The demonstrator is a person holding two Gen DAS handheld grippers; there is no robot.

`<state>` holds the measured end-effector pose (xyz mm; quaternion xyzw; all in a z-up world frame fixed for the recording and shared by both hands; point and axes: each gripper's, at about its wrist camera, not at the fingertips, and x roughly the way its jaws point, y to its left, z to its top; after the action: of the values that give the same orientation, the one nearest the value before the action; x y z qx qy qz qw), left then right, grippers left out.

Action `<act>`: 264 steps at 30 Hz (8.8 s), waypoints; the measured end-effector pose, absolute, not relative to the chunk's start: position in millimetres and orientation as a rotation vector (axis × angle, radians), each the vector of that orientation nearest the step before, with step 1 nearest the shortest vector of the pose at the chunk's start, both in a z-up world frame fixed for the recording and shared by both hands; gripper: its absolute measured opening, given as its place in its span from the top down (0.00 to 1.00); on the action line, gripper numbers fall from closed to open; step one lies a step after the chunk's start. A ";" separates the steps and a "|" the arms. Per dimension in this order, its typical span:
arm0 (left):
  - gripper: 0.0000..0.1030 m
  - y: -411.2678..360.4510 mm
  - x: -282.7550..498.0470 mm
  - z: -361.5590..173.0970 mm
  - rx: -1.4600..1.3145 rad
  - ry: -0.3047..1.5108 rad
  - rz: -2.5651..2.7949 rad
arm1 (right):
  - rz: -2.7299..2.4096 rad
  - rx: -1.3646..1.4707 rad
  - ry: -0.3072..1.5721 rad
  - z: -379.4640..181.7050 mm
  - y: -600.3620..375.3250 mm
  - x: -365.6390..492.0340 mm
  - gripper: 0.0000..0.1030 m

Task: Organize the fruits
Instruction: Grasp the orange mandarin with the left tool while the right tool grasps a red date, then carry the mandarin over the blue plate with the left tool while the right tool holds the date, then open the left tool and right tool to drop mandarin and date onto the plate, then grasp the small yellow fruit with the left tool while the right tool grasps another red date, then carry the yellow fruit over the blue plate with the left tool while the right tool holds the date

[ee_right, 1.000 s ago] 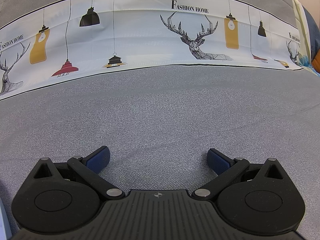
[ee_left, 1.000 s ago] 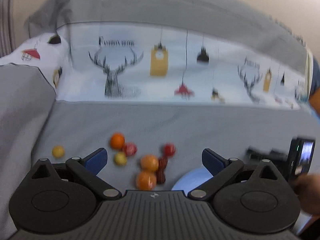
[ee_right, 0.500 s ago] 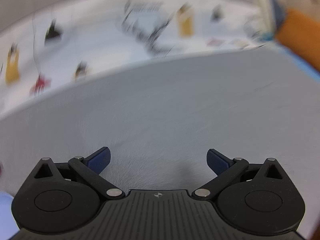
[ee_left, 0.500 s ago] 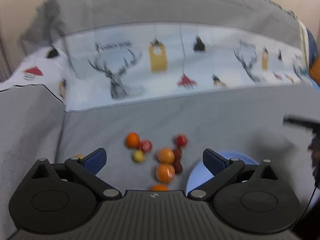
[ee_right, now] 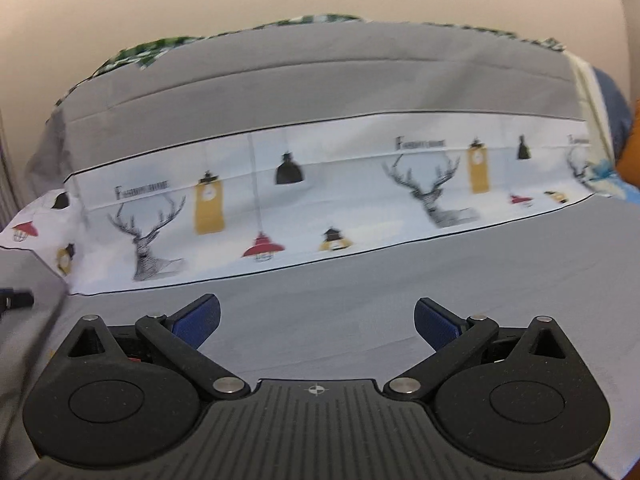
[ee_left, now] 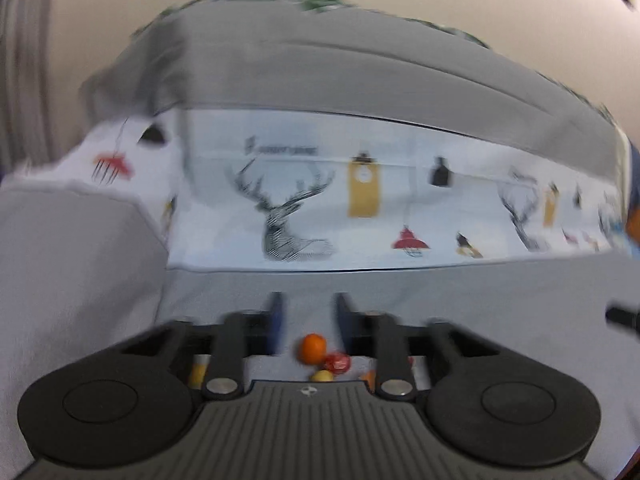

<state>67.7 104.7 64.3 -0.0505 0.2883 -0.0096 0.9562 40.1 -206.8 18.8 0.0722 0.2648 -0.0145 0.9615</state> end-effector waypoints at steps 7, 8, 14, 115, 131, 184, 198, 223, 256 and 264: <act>0.85 136.3 97.0 32.6 -0.345 0.814 -0.066 | 0.097 0.057 0.596 4.7 -167.2 57.8 0.12; 0.85 137.0 100.6 28.6 -0.352 0.838 -0.087 | 0.117 0.054 0.621 0.8 -160.8 62.0 0.20; 0.62 94.8 117.6 -14.0 -0.246 1.070 -0.201 | 0.248 0.063 0.687 -12.7 -136.1 82.6 0.76; 0.63 -14.2 52.2 -26.9 0.098 0.965 -0.378 | 0.234 0.004 0.860 -37.0 -186.4 63.1 0.79; 0.63 -19.5 50.5 -26.8 0.124 0.958 -0.387 | 0.232 -0.010 0.870 -40.0 -184.4 64.7 0.79; 0.00 -14.6 61.1 -11.5 0.078 0.931 -0.310 | 0.044 -0.037 0.693 -27.2 -184.3 66.2 0.19; 0.94 86.8 101.7 54.2 -0.102 0.735 -0.115 | 0.060 0.029 0.691 -18.0 -179.4 79.1 0.56; 0.71 197.0 173.4 -15.7 -0.323 0.959 0.301 | 0.237 0.363 1.069 -104.7 -81.6 199.9 0.81; 0.73 139.1 141.2 4.2 -0.102 0.890 0.118 | 0.262 0.183 0.808 6.9 -118.0 131.4 0.80; 0.73 97.4 97.5 36.9 -0.072 0.761 -0.056 | 0.166 0.223 0.871 -20.9 -159.7 80.0 0.80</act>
<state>97.5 97.4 36.9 -0.0349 0.3710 -0.0272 0.9276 80.0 -159.7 -20.9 0.1077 0.4205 0.0804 0.8973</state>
